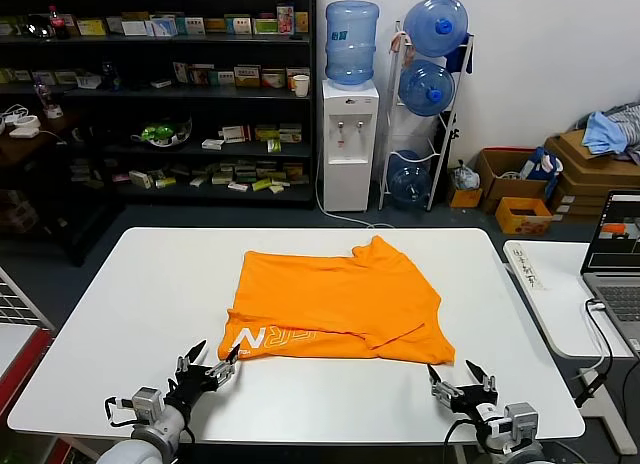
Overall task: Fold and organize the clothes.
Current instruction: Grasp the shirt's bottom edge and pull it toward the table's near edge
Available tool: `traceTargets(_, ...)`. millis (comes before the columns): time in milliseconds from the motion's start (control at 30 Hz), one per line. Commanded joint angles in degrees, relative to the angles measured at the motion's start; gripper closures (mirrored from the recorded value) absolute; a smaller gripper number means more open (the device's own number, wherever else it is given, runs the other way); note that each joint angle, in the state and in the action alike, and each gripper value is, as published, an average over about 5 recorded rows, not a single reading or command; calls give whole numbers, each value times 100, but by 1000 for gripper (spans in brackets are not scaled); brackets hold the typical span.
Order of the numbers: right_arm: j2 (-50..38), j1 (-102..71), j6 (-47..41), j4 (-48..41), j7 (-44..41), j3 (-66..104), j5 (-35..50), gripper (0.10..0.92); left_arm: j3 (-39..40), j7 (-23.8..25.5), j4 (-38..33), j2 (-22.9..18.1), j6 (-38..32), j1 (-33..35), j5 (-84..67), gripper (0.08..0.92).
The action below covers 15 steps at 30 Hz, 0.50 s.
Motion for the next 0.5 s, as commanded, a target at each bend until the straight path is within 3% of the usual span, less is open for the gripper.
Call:
traceTargets(33, 47, 417, -61, -112, -7, -176, 5, 203, -6, 21, 37, -10, 47, -48, -57, 177)
traceTargets(367, 46, 871, -167, -517, 79, -393, 93, 208, 41, -18, 76, -19, 127, -43, -29, 177)
traceTargets(500, 47, 901, -245, -612, 107, -414, 140, 274, 75, -23, 83, -21, 169, -30, -25, 182)
